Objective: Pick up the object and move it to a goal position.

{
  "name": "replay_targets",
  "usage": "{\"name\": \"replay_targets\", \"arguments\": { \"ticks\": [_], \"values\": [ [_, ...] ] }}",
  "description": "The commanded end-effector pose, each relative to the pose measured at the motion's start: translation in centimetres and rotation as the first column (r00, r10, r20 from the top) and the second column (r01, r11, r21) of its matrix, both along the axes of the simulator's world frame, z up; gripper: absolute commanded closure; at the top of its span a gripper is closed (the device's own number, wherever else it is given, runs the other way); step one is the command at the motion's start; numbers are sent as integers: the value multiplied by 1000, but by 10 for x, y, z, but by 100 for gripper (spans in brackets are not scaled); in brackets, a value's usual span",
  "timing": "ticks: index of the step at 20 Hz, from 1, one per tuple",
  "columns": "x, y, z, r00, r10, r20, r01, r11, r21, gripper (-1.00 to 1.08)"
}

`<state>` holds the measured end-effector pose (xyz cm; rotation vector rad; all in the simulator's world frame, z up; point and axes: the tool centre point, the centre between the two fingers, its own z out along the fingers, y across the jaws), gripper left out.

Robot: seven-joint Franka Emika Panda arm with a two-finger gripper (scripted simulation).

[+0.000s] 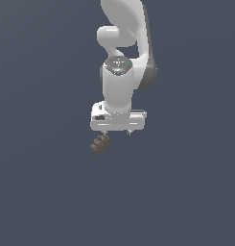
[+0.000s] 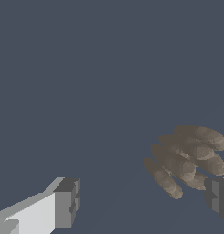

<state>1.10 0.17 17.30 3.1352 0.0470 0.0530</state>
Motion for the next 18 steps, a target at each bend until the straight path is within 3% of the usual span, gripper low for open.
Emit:
{"name": "replay_targets", "arguments": {
  "ticks": [1, 18],
  "values": [
    [0, 0, 0, 1000, 0, 0, 0, 1000, 0, -92],
    [3, -3, 19, 1000, -29, 6, 29, 1000, 6, -92]
  ]
}}
